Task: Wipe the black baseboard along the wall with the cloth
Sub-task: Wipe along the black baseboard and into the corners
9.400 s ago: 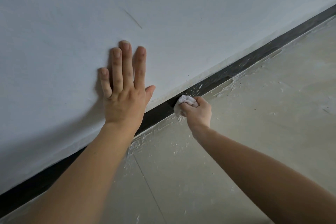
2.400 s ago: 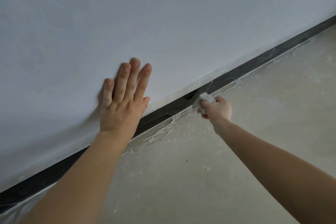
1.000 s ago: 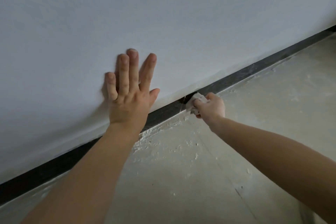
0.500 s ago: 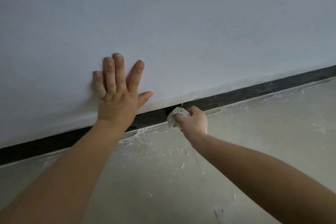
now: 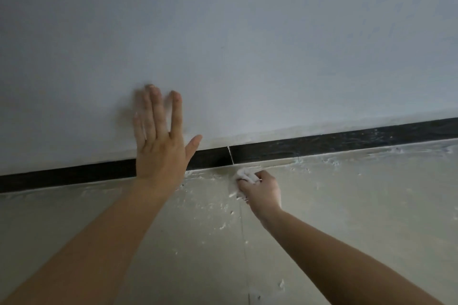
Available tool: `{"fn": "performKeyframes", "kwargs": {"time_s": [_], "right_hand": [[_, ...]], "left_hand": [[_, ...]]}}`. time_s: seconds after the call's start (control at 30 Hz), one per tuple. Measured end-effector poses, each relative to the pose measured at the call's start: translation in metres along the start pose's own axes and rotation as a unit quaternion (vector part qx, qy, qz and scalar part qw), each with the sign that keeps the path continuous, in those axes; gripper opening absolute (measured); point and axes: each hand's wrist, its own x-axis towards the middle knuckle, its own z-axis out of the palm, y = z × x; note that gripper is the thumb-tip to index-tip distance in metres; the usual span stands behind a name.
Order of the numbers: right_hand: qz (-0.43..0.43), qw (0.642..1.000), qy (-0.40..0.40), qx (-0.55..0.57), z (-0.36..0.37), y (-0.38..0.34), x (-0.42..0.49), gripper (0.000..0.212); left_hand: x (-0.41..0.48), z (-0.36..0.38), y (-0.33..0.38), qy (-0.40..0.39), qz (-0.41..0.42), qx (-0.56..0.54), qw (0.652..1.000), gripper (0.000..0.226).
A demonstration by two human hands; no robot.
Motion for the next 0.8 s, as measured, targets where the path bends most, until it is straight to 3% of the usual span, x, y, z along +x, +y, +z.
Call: {"fn": "performKeyframes", "kwargs": {"time_s": [0.1, 0.17, 0.53, 0.8], "right_hand": [[0.019, 0.999, 0.005, 0.025, 0.010, -0.001, -0.012, 0.011], [0.022, 0.999, 0.007, 0.049, 0.017, -0.004, -0.019, 0.008], [-0.008, 0.994, 0.054, 0.097, 0.019, -0.033, 0.005, 0.028], [-0.029, 0.988, 0.112, 0.103, -0.021, -0.030, 0.024, 0.030]], "left_hand": [[0.014, -0.021, 0.009, 0.047, 0.183, 0.061, 0.980, 0.086], [0.035, -0.029, 0.016, 0.061, 0.213, 0.076, 0.972, 0.086], [0.070, 0.013, 0.074, 0.133, 0.079, 0.080, 0.985, 0.102], [0.075, 0.027, 0.073, 0.186, 0.101, 0.059, 0.976, 0.102]]}}
